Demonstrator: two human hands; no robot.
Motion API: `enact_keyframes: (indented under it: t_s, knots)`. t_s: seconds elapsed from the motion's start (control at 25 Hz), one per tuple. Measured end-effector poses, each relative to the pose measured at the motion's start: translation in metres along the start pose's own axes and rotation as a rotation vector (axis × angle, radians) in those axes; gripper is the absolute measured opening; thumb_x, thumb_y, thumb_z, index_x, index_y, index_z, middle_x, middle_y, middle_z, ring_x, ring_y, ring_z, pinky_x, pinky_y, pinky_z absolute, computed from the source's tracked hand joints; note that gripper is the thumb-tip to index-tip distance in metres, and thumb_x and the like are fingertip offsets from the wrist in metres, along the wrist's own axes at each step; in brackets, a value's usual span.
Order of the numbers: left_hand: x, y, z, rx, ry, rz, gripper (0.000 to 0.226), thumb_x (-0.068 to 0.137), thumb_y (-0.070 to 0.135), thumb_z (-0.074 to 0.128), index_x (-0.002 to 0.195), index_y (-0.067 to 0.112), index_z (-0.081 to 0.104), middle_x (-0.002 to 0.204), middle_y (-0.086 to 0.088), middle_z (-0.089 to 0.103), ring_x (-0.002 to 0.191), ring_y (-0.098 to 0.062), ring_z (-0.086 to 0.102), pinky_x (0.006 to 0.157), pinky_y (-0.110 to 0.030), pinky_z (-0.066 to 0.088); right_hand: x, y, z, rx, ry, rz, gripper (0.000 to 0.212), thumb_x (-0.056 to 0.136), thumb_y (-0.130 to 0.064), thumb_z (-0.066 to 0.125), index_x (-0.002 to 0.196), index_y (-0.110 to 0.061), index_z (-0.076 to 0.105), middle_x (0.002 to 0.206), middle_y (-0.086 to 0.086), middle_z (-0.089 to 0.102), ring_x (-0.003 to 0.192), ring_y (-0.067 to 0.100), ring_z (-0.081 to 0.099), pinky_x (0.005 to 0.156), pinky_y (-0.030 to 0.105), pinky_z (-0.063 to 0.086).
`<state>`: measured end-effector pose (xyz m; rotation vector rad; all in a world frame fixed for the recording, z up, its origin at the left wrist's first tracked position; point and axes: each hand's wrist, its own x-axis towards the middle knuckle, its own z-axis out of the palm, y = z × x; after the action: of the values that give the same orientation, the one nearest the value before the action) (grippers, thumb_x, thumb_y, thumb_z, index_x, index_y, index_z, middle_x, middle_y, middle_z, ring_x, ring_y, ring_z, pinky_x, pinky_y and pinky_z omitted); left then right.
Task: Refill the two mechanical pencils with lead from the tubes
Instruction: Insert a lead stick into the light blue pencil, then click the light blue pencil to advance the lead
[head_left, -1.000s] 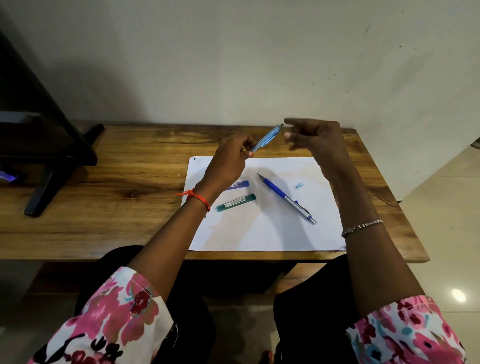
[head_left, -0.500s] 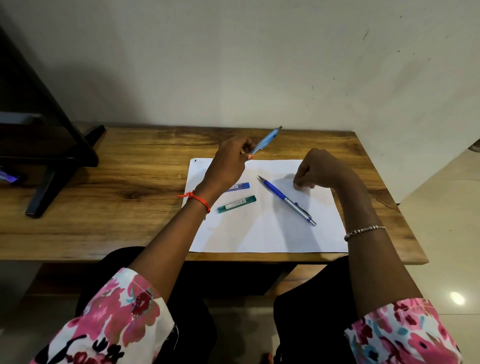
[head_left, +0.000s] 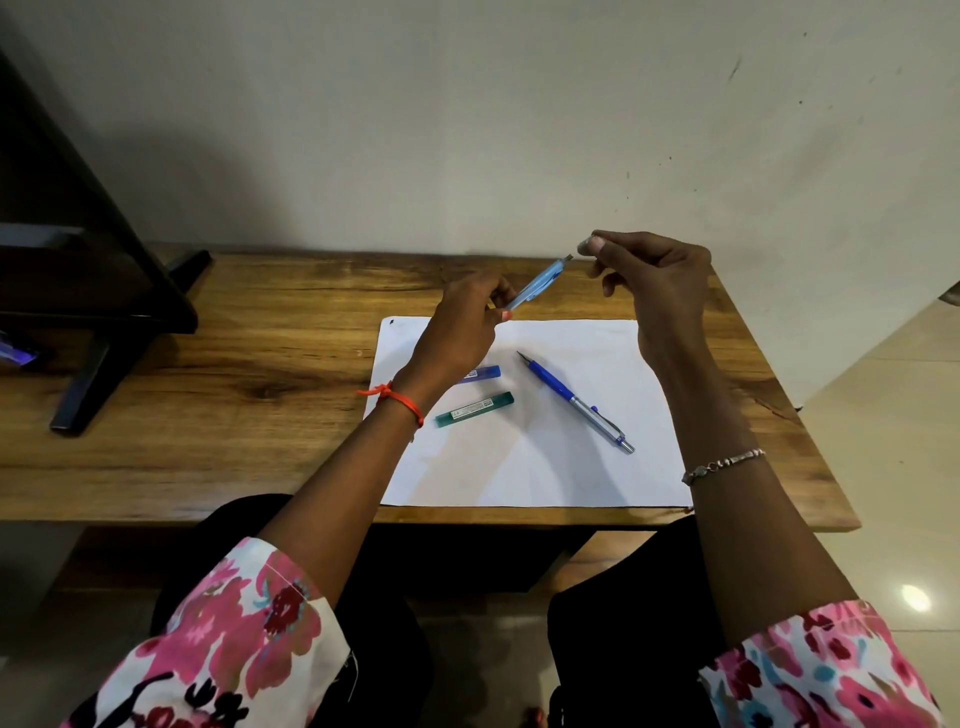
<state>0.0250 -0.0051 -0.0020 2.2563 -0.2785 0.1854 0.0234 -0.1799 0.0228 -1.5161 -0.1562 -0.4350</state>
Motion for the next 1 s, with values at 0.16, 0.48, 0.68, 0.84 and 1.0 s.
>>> enact_keyframes:
  t_s: [0.16, 0.48, 0.68, 0.84, 1.0]
  knots:
    - [-0.0007, -0.0005, -0.0004, -0.001, -0.008, 0.015, 0.015, 0.086, 0.0, 0.057, 0.1, 0.001, 0.062, 0.104, -0.014, 0.064, 0.083, -0.014, 0.05, 0.073, -0.022, 0.04, 0.0006, 0.0038, 0.002, -0.023, -0.024, -0.001, 0.013, 0.078, -0.005, 0.071, 0.091, -0.004, 0.073, 0.063, -0.005, 0.071, 0.059, 0.017, 0.057, 0.049, 0.023, 0.041]
    - [-0.0001, -0.0003, -0.0002, 0.002, -0.008, 0.003, 0.016, 0.086, 0.001, 0.057, 0.101, 0.001, 0.062, 0.105, -0.013, 0.063, 0.084, -0.015, 0.05, 0.074, -0.021, 0.04, 0.0019, 0.0043, 0.0006, -0.034, -0.029, 0.001, 0.011, 0.078, -0.005, 0.07, 0.085, -0.011, 0.074, 0.061, -0.005, 0.07, 0.06, 0.02, 0.057, 0.05, 0.024, 0.042]
    - [-0.0013, 0.002, -0.0009, -0.011, -0.011, 0.009, 0.016, 0.086, 0.0, 0.056, 0.101, 0.001, 0.062, 0.105, -0.015, 0.063, 0.084, -0.016, 0.051, 0.072, -0.023, 0.041, 0.001, 0.0058, 0.0028, -0.055, -0.075, 0.001, 0.009, 0.078, -0.005, 0.07, 0.082, -0.012, 0.074, 0.062, -0.005, 0.071, 0.059, 0.018, 0.058, 0.049, 0.025, 0.041]
    - [-0.0013, 0.0033, -0.0019, -0.013, -0.01, 0.024, 0.017, 0.087, 0.002, 0.057, 0.102, 0.0, 0.062, 0.105, -0.015, 0.064, 0.085, -0.015, 0.05, 0.063, -0.018, 0.038, 0.0015, 0.0063, 0.0032, -0.067, -0.102, 0.022, 0.011, 0.08, -0.003, 0.067, 0.077, -0.011, 0.073, 0.063, -0.003, 0.07, 0.061, 0.019, 0.06, 0.05, 0.024, 0.043]
    - [-0.0022, 0.0061, 0.0, -0.033, -0.01, 0.031, 0.018, 0.086, 0.003, 0.057, 0.103, 0.0, 0.062, 0.105, -0.014, 0.064, 0.084, -0.014, 0.051, 0.061, -0.002, 0.036, 0.002, 0.0072, 0.0088, 0.014, -0.142, 0.079, 0.012, 0.086, -0.002, 0.059, 0.077, -0.008, 0.063, 0.074, 0.001, 0.071, 0.074, 0.02, 0.068, 0.06, 0.027, 0.052]
